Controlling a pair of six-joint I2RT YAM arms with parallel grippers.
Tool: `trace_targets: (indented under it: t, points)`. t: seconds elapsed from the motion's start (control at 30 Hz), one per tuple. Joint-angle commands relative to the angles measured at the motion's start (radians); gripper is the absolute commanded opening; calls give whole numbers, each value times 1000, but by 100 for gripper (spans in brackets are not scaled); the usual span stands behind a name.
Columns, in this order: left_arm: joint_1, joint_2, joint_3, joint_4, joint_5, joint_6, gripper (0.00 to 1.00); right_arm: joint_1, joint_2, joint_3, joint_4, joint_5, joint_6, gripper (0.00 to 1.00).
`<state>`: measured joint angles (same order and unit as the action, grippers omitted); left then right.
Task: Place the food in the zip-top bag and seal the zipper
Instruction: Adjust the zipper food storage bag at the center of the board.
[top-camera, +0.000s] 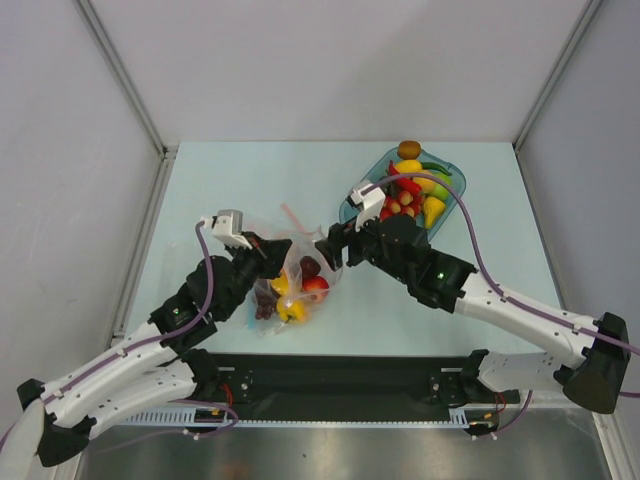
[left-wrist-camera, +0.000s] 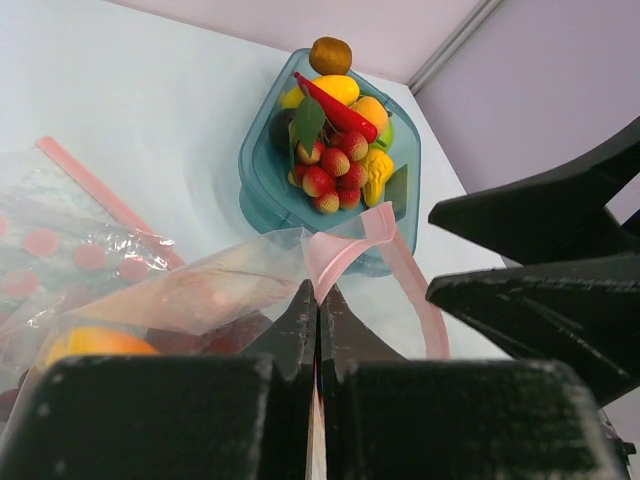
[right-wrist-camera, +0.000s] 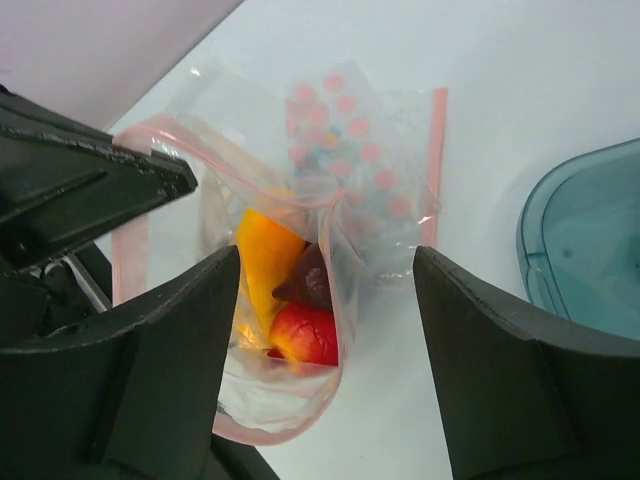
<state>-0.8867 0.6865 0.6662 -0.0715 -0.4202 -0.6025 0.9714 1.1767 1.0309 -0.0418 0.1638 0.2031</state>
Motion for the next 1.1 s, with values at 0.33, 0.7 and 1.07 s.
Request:
trace_targets:
  t: [0.33, 0.7, 1.07]
  points:
    - [6, 13, -11, 68, 11, 27, 0, 3, -81, -190, 82, -78, -82, 55]
    - [5, 119, 6, 157, 168, 92, 0, -7, -80, -256, 197, -24, -102, 34]
    - [-14, 231, 62, 208, 413, 213, 28, -95, -109, -272, 148, 77, -27, 0]
